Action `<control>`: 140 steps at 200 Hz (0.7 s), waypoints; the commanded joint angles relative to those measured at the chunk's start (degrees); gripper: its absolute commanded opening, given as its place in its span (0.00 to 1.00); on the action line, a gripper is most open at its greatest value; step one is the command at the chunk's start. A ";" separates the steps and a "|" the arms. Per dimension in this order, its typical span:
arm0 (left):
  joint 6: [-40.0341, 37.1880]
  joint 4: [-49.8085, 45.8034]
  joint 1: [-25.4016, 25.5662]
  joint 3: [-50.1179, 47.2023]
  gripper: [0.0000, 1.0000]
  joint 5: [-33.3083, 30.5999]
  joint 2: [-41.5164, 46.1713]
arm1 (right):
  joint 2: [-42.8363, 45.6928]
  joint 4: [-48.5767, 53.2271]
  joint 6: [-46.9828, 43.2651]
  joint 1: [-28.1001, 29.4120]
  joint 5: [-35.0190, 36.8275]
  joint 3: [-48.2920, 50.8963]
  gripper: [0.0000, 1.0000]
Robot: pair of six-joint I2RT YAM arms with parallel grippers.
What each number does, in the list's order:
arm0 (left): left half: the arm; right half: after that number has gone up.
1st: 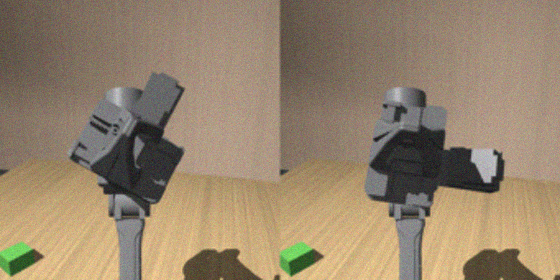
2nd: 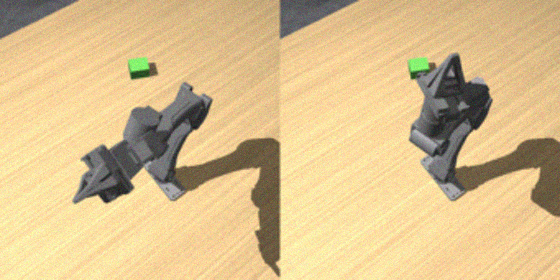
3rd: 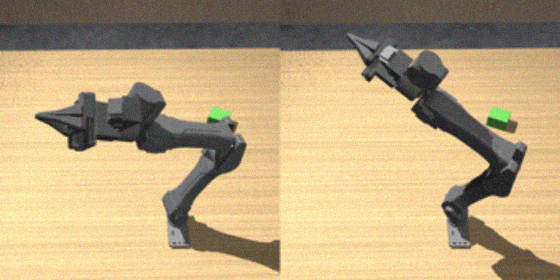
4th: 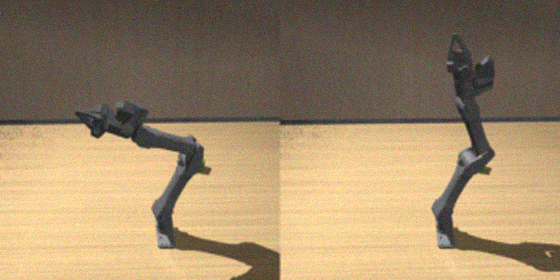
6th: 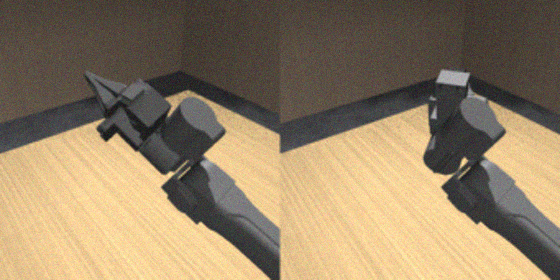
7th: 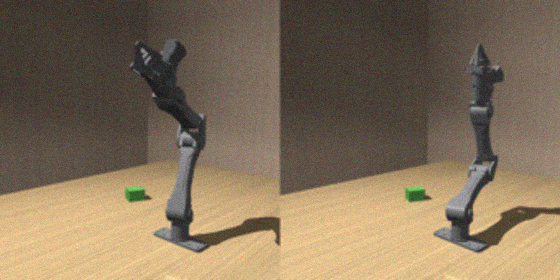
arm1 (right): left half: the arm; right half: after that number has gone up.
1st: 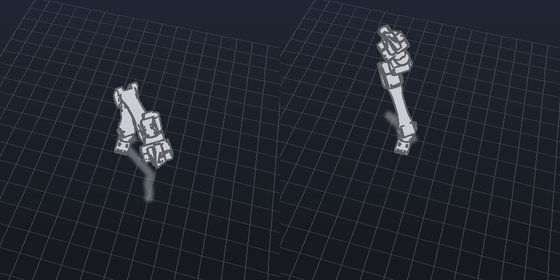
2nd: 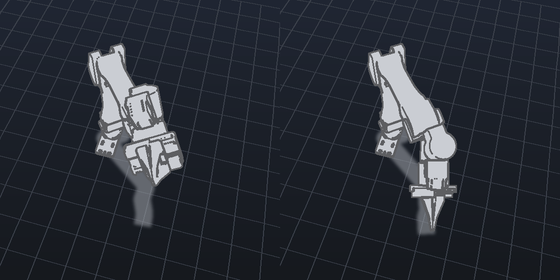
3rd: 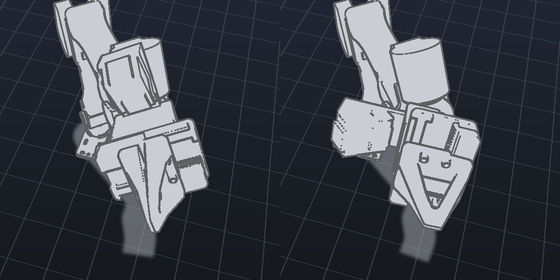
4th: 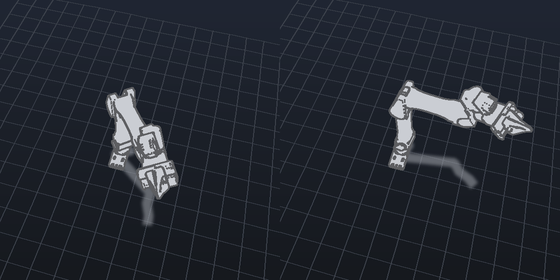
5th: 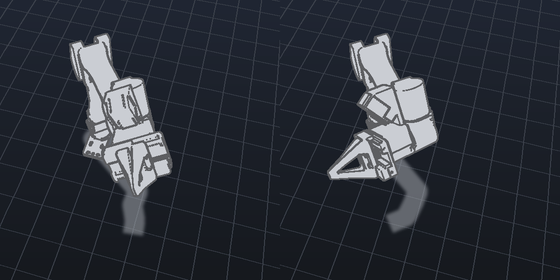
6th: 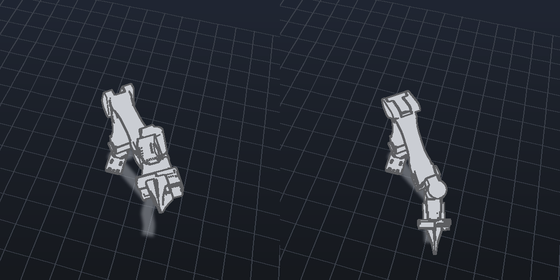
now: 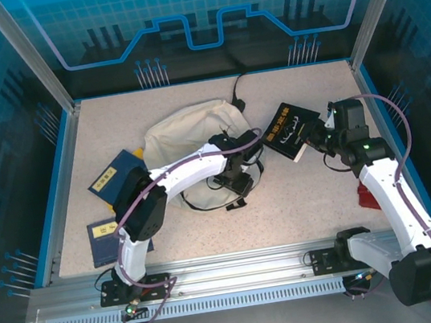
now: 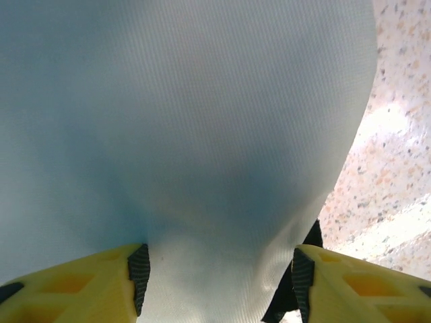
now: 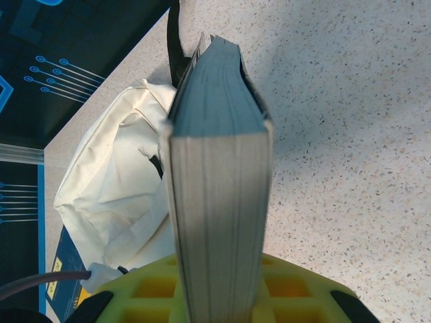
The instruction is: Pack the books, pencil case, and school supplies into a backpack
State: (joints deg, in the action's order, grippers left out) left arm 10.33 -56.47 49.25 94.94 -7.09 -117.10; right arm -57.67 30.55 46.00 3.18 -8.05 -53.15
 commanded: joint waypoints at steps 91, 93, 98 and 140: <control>-2.23 -1.48 -0.12 2.36 0.05 -1.07 -0.19 | 0.87 -3.93 0.10 -1.22 -0.60 -0.54 0.03; -2.28 -1.39 -0.12 2.36 0.04 -1.15 -0.05 | 0.89 -3.92 0.09 -1.24 -0.59 -0.55 0.03; -2.34 -1.13 -0.12 2.44 0.01 -1.24 0.45 | 0.89 -3.91 0.14 -1.17 -0.56 -0.55 0.03; -3.25 3.20 -0.51 1.80 0.00 -1.93 7.30 | 2.24 -2.51 -0.29 -1.25 -0.38 -0.83 0.03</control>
State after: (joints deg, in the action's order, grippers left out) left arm 8.54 -56.71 49.19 96.38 -8.12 -116.88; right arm -57.63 30.44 46.02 2.92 -7.97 -53.12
